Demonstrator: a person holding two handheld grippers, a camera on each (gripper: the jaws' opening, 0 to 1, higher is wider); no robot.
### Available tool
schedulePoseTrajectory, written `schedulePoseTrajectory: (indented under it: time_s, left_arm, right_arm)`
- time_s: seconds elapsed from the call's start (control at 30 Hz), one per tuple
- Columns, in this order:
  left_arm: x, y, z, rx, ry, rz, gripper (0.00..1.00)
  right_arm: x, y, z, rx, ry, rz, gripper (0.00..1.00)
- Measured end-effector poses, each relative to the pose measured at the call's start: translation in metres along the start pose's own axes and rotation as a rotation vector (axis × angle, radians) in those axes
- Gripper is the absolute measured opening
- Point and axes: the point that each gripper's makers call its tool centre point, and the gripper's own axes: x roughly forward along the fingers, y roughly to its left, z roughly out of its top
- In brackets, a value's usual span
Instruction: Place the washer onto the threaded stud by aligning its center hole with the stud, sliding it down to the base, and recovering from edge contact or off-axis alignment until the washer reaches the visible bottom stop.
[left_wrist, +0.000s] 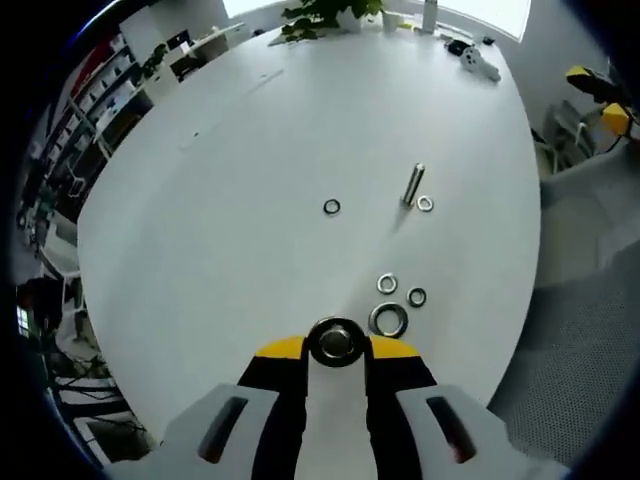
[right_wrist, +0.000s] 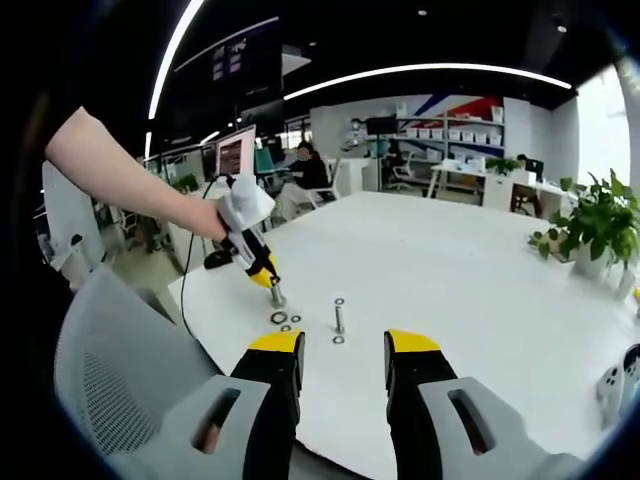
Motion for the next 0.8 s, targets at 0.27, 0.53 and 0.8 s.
schedulePoseTrajectory:
  time_s: [0.27, 0.53, 0.8]
  left_arm:
    - [0.021, -0.003, -0.008, 0.001, 0.032, -0.018, 0.19]
    - [0.035, -0.003, -0.013, -0.020, 0.049, -0.033, 0.19]
    - [0.037, -0.004, -0.014, -0.026, 0.052, -0.039, 0.20]
  right_arm:
    - [0.000, -0.002, -0.002, 0.002, 0.010, -0.006, 0.34]
    - [0.000, -0.003, -0.003, 0.001, 0.018, -0.013, 0.34]
    - [0.000, -0.004, -0.004, 0.003, 0.020, -0.015, 0.34]
